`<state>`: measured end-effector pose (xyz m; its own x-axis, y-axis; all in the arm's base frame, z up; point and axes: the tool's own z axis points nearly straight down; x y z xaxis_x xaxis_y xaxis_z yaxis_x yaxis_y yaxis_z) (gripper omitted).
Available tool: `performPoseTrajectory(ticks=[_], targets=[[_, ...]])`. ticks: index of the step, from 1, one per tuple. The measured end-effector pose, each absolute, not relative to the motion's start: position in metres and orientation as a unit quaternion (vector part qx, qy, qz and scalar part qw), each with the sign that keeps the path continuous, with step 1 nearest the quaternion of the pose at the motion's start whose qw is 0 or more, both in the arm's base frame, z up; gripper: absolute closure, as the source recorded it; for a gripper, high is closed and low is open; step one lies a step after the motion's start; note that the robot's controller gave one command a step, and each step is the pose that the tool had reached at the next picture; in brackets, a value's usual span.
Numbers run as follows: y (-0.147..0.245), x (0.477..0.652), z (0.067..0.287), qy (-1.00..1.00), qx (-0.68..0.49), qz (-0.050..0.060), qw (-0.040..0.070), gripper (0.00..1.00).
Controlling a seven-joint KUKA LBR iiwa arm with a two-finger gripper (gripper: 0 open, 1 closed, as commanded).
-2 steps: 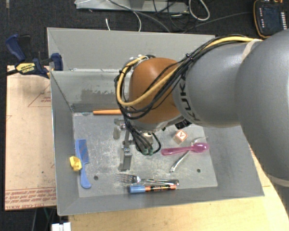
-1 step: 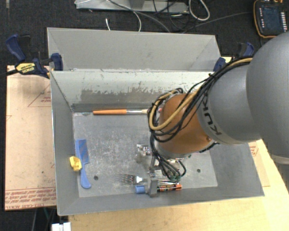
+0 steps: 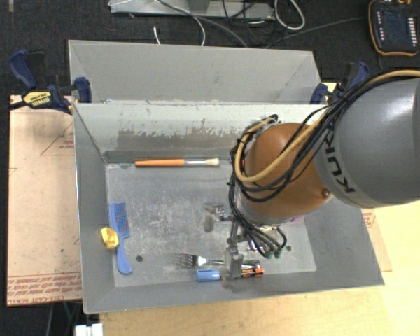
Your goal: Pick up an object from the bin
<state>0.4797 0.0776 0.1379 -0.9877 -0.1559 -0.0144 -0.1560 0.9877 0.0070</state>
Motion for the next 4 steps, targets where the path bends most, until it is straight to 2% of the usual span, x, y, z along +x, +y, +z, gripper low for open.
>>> performPoseTrajectory(ticks=[1,2,3,4], targets=[[-0.018,0.501,0.103,0.996,-0.092,0.002,-0.001,0.00],[0.085,0.485,0.072,0.999,-0.045,0.007,0.014,0.00],[-0.051,0.531,0.071,0.979,-0.204,0.001,0.005,1.00],[-0.060,0.533,0.071,0.978,-0.207,0.000,0.005,1.00]])
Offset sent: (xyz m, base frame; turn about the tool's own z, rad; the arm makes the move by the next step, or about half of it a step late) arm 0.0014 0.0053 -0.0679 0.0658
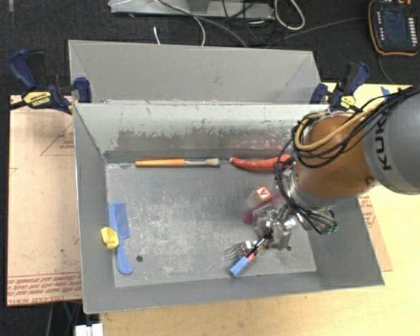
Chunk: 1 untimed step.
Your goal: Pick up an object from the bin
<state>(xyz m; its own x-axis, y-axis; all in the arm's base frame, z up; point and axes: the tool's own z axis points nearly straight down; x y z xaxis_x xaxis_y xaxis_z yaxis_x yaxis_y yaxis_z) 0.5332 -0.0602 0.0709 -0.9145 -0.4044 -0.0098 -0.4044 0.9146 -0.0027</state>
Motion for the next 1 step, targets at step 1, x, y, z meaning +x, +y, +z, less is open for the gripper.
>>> performPoseTrajectory(ticks=[1], targets=[[-0.0594,0.5328,0.0863,0.979,-0.206,0.001,0.005,1.00]])
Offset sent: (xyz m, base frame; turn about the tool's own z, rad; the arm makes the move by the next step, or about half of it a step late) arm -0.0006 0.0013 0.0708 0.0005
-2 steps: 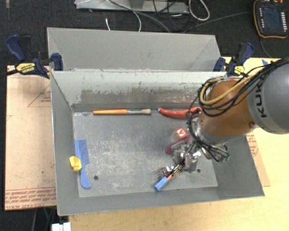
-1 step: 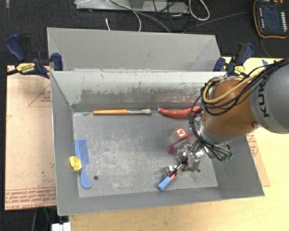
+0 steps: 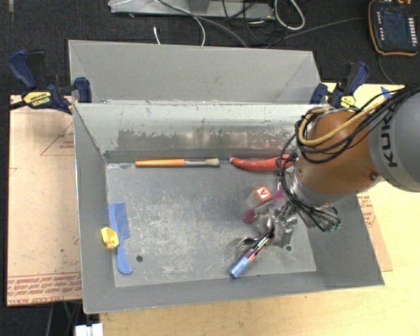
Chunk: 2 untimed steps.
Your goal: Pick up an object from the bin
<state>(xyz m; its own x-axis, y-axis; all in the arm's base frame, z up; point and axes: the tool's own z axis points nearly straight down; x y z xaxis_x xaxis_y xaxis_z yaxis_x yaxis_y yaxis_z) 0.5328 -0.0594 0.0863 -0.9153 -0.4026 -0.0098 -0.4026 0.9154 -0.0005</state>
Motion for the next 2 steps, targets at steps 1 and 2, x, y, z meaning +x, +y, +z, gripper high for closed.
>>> performPoseTrajectory(ticks=[1,2], targets=[[-0.058,0.532,0.114,0.979,-0.205,0.002,0.003,1.00],[-0.058,0.533,0.138,0.979,-0.205,0.002,0.005,1.00]])
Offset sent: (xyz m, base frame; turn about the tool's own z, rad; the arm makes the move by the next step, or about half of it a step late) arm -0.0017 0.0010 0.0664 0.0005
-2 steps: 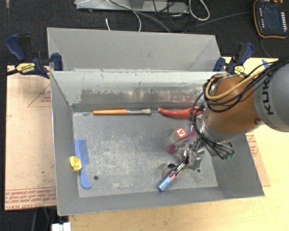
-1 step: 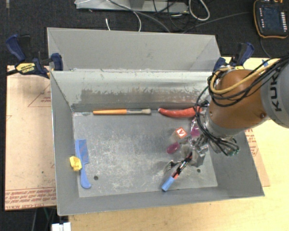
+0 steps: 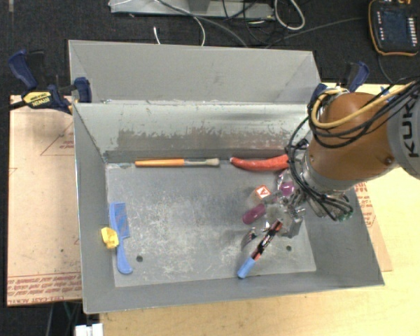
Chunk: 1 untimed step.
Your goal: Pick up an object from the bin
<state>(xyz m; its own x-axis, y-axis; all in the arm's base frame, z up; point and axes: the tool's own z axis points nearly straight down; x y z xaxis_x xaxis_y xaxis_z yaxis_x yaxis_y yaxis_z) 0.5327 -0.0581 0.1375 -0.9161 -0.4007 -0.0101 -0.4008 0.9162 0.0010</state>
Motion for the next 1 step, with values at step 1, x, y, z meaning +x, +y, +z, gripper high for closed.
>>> performPoseTrajectory(ticks=[1], targets=[[-0.0577,0.5327,0.1563,0.979,-0.204,0.002,0.005,1.00]])
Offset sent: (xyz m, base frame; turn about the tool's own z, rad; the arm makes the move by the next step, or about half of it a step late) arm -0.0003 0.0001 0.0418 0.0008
